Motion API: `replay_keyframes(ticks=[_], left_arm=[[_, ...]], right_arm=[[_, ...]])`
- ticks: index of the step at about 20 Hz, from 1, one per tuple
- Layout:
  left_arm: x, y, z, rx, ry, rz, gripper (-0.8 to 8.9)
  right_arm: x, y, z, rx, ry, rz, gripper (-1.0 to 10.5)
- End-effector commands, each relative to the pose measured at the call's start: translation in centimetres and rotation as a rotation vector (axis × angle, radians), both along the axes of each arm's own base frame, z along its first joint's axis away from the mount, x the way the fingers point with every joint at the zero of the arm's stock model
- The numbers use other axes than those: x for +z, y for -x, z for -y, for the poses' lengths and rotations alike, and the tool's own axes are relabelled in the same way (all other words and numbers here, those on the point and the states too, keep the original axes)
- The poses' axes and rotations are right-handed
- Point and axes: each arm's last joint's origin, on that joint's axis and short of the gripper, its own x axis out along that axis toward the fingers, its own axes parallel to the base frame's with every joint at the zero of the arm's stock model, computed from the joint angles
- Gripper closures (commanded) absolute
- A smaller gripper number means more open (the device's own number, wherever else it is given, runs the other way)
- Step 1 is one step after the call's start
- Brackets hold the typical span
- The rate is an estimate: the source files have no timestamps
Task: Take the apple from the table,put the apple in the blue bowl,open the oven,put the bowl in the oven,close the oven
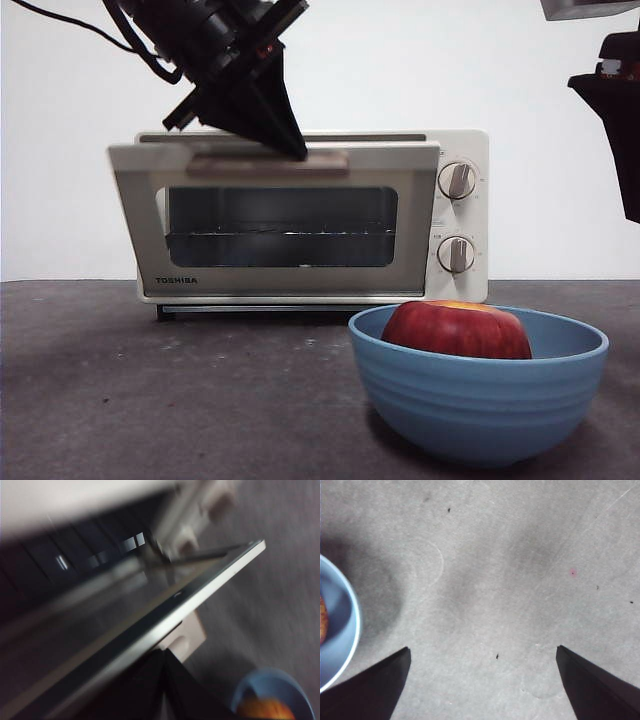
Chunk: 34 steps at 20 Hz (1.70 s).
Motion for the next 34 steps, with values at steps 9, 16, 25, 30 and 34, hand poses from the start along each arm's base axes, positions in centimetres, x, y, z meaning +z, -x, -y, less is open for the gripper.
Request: replay_keyframes(ticks=[9,16,25,30,34], left_arm=[[-2.1,2.3,1.0,-0.061,-0.166,-0.163,8.06],[3.5,4.3,-2.1,-0.003,-0.046,0.006,8.06],[5.6,10.2,-10.8,0.224,0.053,0.153,8.06],[3.0,14.4,-13.8,0.311,0.113,0.148,8.07],[1.9,16.7,-14.5,0.310,0.148,0.132,8.07]], right_arm=[[0.0,0.1,-0.5,0.023,-0.107,-0.067,4.8],[0.0,0.2,-0.7,0.042,-0.177,-0.113,4.9],[-2.0,-1.7,-1.2,0.057,-0.321,-0.169,4.9],[-5.9,-2.6,-1.1,0.057,-0.384,-0.243,5.2],[-7.5,-3.0,-1.4,0.061,-0.397,-0.257,6.0]])
